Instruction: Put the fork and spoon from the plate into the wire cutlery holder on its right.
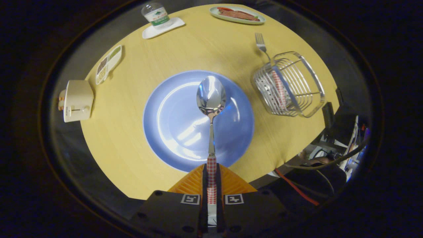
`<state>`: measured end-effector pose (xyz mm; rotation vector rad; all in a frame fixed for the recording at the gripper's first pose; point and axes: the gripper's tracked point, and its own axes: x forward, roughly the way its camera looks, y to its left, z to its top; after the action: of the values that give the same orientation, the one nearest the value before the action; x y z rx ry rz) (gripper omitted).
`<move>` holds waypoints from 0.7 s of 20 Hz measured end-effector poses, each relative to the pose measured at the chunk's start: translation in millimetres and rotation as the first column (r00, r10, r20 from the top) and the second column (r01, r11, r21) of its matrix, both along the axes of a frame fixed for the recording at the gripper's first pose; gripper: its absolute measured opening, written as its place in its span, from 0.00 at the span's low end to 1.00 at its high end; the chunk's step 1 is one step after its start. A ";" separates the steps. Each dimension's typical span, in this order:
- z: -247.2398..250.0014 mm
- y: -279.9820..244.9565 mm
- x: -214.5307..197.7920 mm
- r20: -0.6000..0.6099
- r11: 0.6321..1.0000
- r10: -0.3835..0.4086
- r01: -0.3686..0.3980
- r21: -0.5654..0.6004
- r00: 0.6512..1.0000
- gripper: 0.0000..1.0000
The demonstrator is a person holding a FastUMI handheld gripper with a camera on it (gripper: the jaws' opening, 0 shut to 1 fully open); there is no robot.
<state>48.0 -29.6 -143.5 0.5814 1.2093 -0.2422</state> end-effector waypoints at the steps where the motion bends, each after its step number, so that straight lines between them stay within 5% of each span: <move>1: 6.1 -5.0 -3.2 0.000 1.000 -0.025 0.025 0.012 1.000 0.13; 8: 32.5 -37.8 -21.1 -0.047 0.984 -0.146 0.150 0.100 0.988 0.13; 14: 33.0 -61.1 -22.7 -0.136 0.970 -0.169 0.189 0.154 0.976 0.13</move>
<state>25.3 -90.8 -110.5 0.8331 1.3038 -0.3358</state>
